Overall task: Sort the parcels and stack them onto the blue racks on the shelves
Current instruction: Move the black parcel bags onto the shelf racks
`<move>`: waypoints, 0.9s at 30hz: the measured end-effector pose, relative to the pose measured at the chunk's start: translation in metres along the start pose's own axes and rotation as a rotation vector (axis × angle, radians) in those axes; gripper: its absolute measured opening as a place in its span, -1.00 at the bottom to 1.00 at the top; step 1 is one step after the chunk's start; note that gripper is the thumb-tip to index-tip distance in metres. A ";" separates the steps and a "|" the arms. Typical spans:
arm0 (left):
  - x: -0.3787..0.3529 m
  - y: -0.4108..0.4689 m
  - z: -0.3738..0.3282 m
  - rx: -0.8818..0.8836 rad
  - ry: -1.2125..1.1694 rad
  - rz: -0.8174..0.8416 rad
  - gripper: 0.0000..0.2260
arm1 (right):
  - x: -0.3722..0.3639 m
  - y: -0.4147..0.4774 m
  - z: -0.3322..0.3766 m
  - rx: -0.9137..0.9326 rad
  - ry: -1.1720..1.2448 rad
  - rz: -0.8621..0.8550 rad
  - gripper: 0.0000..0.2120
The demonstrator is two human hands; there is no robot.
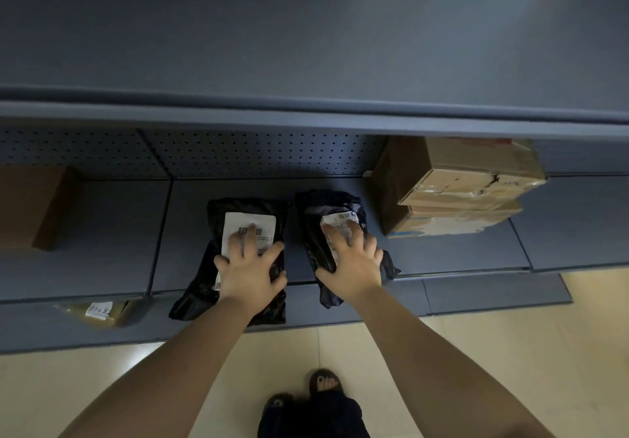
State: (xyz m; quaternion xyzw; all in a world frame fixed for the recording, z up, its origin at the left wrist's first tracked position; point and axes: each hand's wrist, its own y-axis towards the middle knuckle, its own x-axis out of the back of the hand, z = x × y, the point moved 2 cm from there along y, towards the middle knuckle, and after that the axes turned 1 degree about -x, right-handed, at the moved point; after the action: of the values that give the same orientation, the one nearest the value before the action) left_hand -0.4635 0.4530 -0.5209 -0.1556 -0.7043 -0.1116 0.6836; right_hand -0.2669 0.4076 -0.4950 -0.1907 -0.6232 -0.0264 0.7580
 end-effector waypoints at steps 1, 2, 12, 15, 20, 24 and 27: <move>0.006 -0.001 0.000 -0.007 -0.009 -0.003 -0.49 | 0.006 -0.004 0.001 -0.001 0.000 -0.015 -0.21; 0.012 -0.002 0.001 -0.014 -0.017 -0.006 -0.49 | 0.012 -0.008 0.001 -0.004 -0.004 -0.028 -0.21; 0.061 -0.017 -0.014 -0.045 -0.028 -0.062 -0.52 | 0.051 -0.046 -0.009 -0.004 -0.002 -0.126 -0.22; 0.073 -0.023 -0.024 -0.077 -0.032 -0.098 -0.53 | 0.062 -0.060 -0.017 0.016 0.016 -0.196 -0.23; 0.097 -0.037 -0.050 -0.097 -0.048 -0.104 -0.57 | 0.082 -0.087 -0.042 0.012 0.027 -0.232 -0.24; 0.115 -0.054 -0.081 -0.130 -0.068 -0.112 -0.58 | 0.099 -0.116 -0.072 0.024 0.002 -0.255 -0.24; 0.127 -0.069 -0.113 -0.172 -0.080 -0.133 -0.58 | 0.116 -0.142 -0.100 0.014 0.005 -0.280 -0.25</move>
State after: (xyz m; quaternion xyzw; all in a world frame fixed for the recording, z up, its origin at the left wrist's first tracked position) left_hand -0.3860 0.3557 -0.3858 -0.1710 -0.7276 -0.2104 0.6301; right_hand -0.1866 0.2669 -0.3627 -0.0963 -0.6421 -0.1280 0.7497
